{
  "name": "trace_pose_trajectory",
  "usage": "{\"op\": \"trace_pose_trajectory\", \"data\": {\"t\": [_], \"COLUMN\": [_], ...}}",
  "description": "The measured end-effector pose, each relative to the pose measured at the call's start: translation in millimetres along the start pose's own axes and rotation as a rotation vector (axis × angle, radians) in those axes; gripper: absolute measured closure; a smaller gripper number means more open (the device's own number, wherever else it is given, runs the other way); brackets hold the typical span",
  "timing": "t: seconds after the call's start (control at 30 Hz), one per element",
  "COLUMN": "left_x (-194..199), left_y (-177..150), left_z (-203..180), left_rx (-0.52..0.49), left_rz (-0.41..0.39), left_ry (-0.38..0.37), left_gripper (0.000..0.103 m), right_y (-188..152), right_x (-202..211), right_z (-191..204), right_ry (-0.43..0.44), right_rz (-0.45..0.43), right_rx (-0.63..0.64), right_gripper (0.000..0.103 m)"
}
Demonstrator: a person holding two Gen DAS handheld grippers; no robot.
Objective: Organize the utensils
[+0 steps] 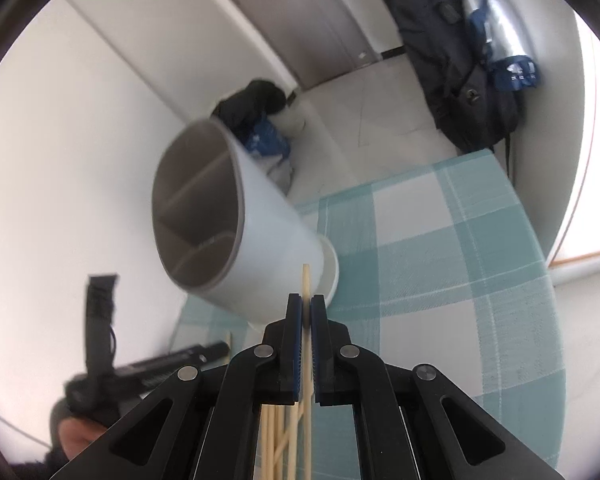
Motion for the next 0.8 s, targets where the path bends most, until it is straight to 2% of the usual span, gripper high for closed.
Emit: {"op": "trace_pose_trajectory", "data": {"t": [0.13,0.3,0.33,0.37,0.43,0.53,0.67,0.73,0.8], "left_x": [-6,-8,-6,-7,-5,-8,-2,11,29], "left_y": [-5,-4,-5,-2,-2,2,9,11,11], "left_z": [-12,-9,-8,-8,-8,-8,-9,-13,-20], "left_rx": [-0.07,-0.066,-0.064,-0.063,-0.06,-0.047,-0.018,-0.037,-0.052], "left_rz": [-0.002,-0.011,-0.02,-0.027,-0.032,-0.041,-0.085,-0.141,-0.205], "left_ry": [0.129,0.134,0.138,0.139,0.13,0.114,0.046,0.037,-0.011], "left_gripper": [0.055,0.056,0.065,0.083,0.1,0.102,0.102,0.102,0.102], "right_y": [5,9,9,9,8,8,8,8,6], "right_x": [12,25,26,27,28,33,45,50,55], "right_z": [0,-3,-4,-5,-6,-3,6,11,16], "right_ry": [0.007,0.024,0.026,0.027,0.023,0.023,0.025,0.023,0.018], "right_rz": [-0.041,-0.076,-0.08,-0.084,-0.09,-0.101,-0.136,-0.153,-0.176], "right_rx": [-0.005,-0.01,-0.012,-0.012,-0.01,-0.005,0.028,0.049,0.076], "right_gripper": [0.1,0.099,0.099,0.099,0.099,0.099,0.099,0.099,0.1]}}
Point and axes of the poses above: each gripper's, at about its wrist camera, not at the fingertips, and x roughly against the way its jaws point, z to its left, y to its top, the point moved 4 cm from there along -x, roughly the way its jaws point, and after that the axes turned 8 degrees about -y, right-handed, at the moved point
